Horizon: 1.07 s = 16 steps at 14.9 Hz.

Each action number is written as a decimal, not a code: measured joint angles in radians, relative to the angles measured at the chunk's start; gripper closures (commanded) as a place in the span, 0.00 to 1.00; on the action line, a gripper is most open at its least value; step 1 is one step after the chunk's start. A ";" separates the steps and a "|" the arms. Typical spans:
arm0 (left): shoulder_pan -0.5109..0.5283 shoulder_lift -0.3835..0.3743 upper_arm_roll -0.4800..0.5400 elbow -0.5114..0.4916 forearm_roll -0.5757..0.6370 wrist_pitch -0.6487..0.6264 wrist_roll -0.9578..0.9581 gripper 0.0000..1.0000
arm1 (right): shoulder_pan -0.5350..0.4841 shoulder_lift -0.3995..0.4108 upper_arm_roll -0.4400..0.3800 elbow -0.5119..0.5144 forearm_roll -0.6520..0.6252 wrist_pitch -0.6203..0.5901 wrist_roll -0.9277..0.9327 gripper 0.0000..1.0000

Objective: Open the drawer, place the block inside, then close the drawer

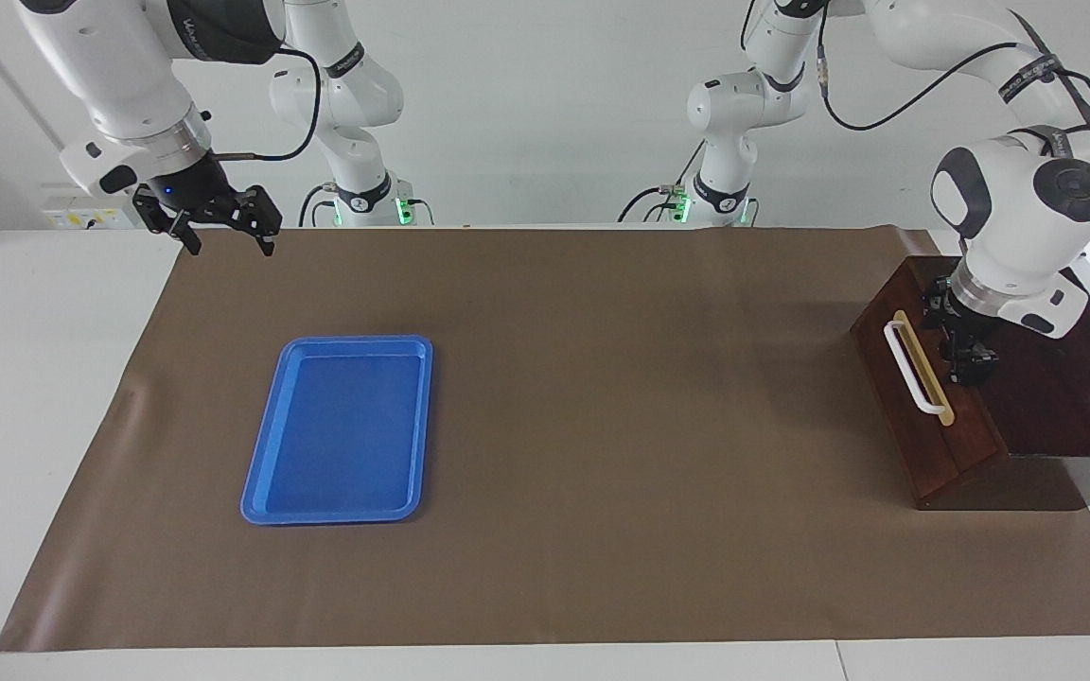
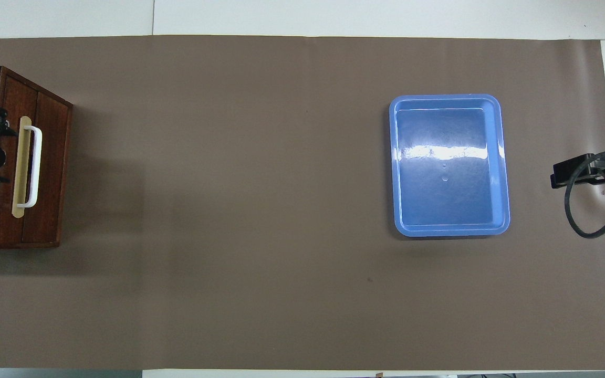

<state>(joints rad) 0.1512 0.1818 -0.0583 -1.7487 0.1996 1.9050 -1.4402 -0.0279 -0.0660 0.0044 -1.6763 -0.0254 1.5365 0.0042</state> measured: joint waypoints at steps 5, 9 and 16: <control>-0.001 0.000 -0.008 0.006 0.009 -0.016 0.020 0.00 | 0.000 0.000 0.000 0.000 0.000 0.000 0.000 0.00; -0.010 -0.049 -0.028 0.032 -0.066 -0.086 0.210 0.00 | 0.000 0.000 0.000 0.000 0.000 0.000 0.000 0.00; -0.069 -0.191 -0.030 0.034 -0.159 -0.297 0.888 0.00 | 0.000 0.000 0.000 0.000 0.000 0.000 0.000 0.00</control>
<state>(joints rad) 0.0824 -0.0087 -0.0886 -1.7148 0.0405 1.6078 -0.5524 -0.0279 -0.0661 0.0044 -1.6764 -0.0254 1.5365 0.0042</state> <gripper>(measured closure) 0.000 0.000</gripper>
